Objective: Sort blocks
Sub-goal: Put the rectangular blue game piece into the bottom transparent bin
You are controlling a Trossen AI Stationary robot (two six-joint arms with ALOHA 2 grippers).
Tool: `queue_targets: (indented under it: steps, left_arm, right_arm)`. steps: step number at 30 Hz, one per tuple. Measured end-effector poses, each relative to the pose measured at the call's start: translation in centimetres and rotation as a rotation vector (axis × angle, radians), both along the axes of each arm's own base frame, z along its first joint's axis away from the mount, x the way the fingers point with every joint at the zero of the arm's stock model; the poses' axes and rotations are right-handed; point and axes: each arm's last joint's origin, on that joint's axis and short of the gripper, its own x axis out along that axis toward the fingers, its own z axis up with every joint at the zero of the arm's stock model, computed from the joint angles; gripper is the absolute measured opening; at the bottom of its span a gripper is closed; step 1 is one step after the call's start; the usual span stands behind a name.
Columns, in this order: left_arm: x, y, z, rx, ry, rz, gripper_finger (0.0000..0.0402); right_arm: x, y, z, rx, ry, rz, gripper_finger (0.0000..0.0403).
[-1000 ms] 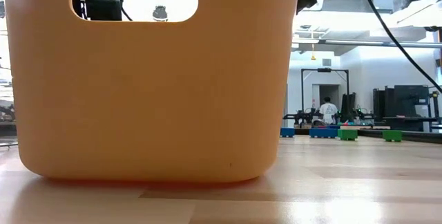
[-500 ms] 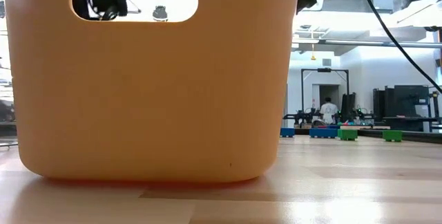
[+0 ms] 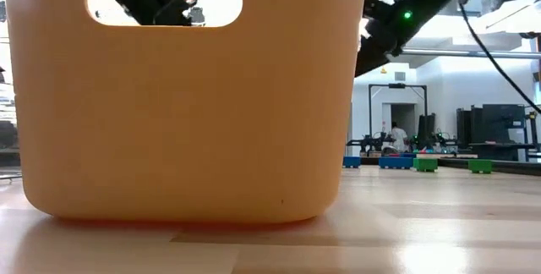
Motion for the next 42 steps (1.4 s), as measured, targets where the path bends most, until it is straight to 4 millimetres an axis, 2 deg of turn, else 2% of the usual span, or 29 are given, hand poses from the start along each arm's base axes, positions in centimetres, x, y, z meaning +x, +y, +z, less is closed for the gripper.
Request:
queue_targets:
  steps: [6,11,13,17,24,30,34,39,42]
  left_arm:
    - [3.2,-2.5,-1.4,0.033,-0.016,-0.144,0.0217]
    - [5.2,-4.5,-3.0,0.029,-0.010,-0.222,0.0217]
    - [6.0,-5.2,-3.7,0.048,-0.001,-0.263,0.0217]
    - [7.2,-6.0,-4.8,0.068,0.012,-0.364,0.0217]
    - [7.7,-5.9,-5.0,0.093,0.002,-0.418,0.0217]
    - [7.7,-4.8,-5.1,0.098,0.017,-0.449,0.0217]
    - [7.6,-4.6,-5.3,0.072,0.042,-0.516,0.0217]
    - [7.0,-4.6,-7.0,0.125,0.002,-0.549,0.0217]
    - [7.2,-4.2,-6.6,0.164,-0.068,-0.520,0.0217]
  right_arm:
    - [-2.1,0.0,0.5,0.017,-0.065,-0.045,0.0276]
    - [-2.5,0.2,0.5,0.045,-0.132,-0.071,0.0276]
    - [-2.3,0.4,-0.1,0.033,-0.157,-0.057,0.0276]
    - [-2.8,0.3,-2.9,0.045,-0.178,-0.059,0.0276]
    - [-4.4,0.5,-4.7,0.077,-0.279,-0.078,0.0276]
    - [-4.7,1.3,-5.6,0.107,-0.324,-0.071,0.0276]
    - [-4.9,1.8,-6.0,0.143,-0.214,-0.069,0.0276]
    - [-4.9,2.8,-6.3,0.172,-0.028,-0.034,0.0276]
    - [-4.5,2.8,-7.0,0.125,0.040,-0.040,0.0276]
